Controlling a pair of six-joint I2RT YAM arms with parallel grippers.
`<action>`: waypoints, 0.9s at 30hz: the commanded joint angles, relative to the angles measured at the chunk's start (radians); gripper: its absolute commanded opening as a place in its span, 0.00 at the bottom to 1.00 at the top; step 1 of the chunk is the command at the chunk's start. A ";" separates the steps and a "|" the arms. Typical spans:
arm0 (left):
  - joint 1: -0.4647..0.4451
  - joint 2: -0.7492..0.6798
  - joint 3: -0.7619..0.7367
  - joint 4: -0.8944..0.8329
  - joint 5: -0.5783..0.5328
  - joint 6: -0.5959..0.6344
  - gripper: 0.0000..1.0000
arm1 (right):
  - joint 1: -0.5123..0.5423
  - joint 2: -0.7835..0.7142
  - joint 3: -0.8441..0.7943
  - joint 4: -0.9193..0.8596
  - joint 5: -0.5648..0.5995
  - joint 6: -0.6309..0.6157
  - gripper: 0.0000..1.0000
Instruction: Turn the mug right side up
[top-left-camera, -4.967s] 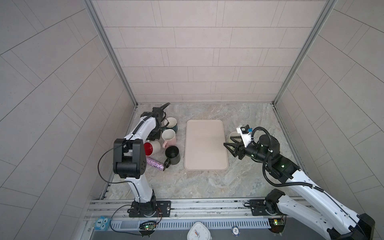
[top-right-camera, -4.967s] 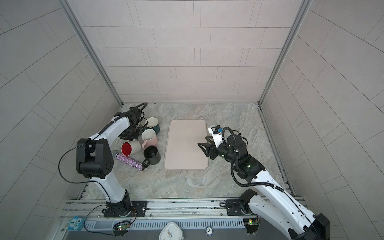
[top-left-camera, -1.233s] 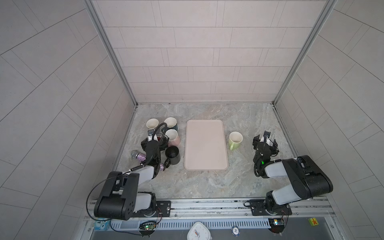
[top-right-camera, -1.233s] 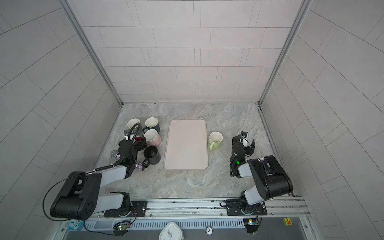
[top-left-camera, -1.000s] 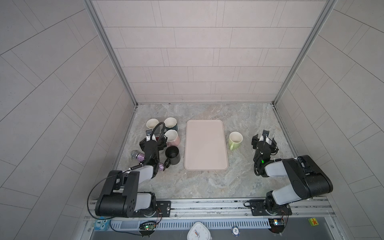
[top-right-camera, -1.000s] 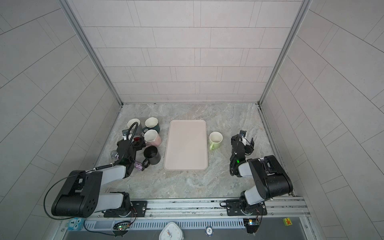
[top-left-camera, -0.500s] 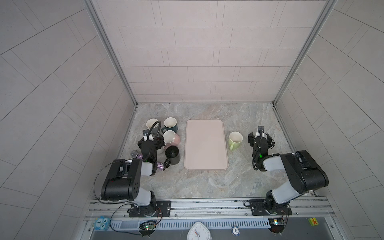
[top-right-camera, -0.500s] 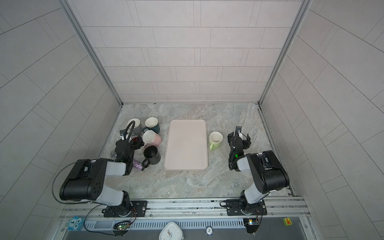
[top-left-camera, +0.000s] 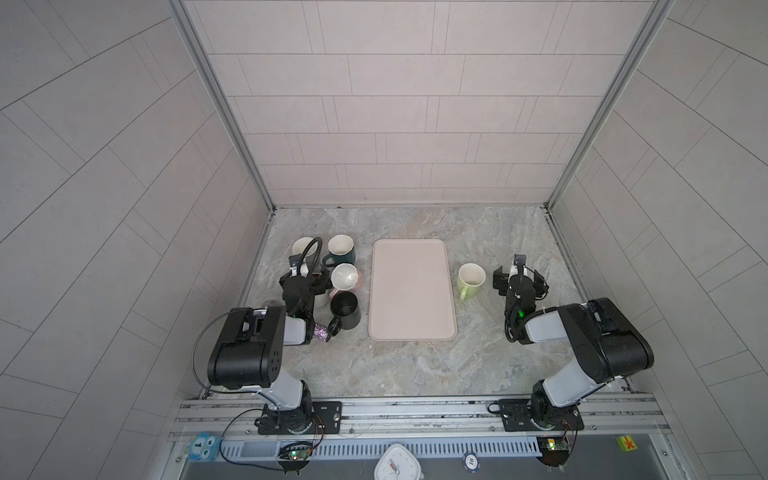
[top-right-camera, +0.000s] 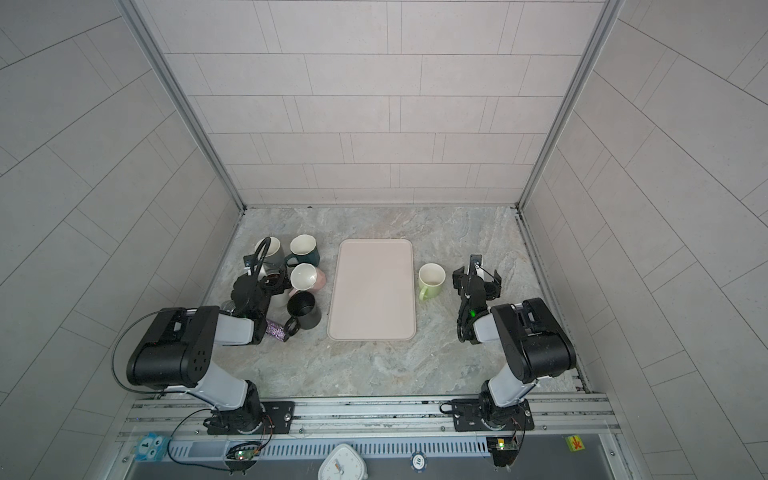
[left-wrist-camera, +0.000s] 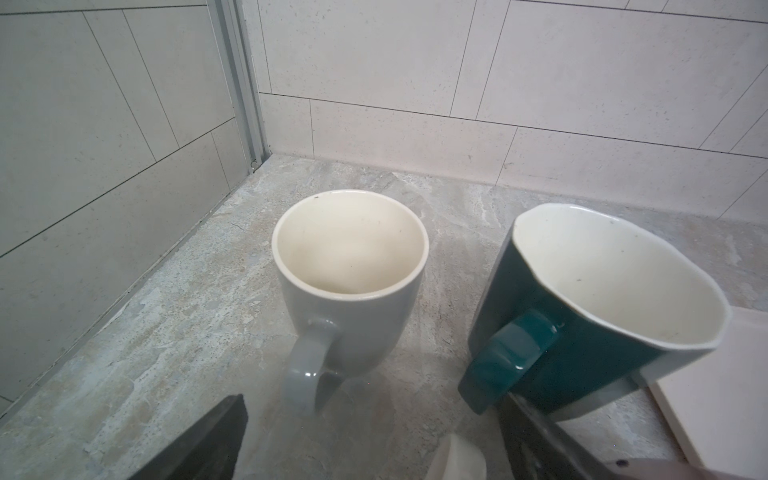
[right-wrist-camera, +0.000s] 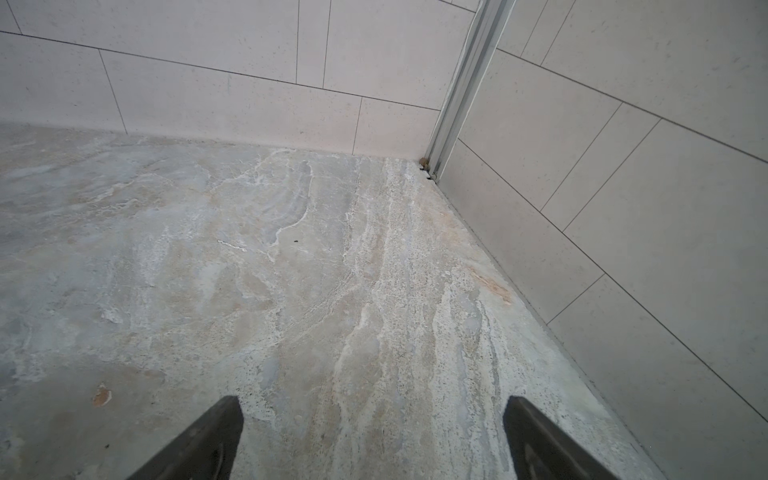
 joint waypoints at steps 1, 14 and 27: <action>0.005 0.010 0.010 -0.042 0.015 0.018 1.00 | 0.000 0.006 -0.007 0.027 0.009 -0.013 0.99; 0.004 0.011 0.022 -0.065 0.016 0.024 1.00 | -0.001 0.005 -0.007 0.027 0.008 -0.014 0.99; -0.003 0.011 0.030 -0.081 0.003 0.028 1.00 | -0.024 0.001 0.013 -0.027 -0.044 0.005 0.99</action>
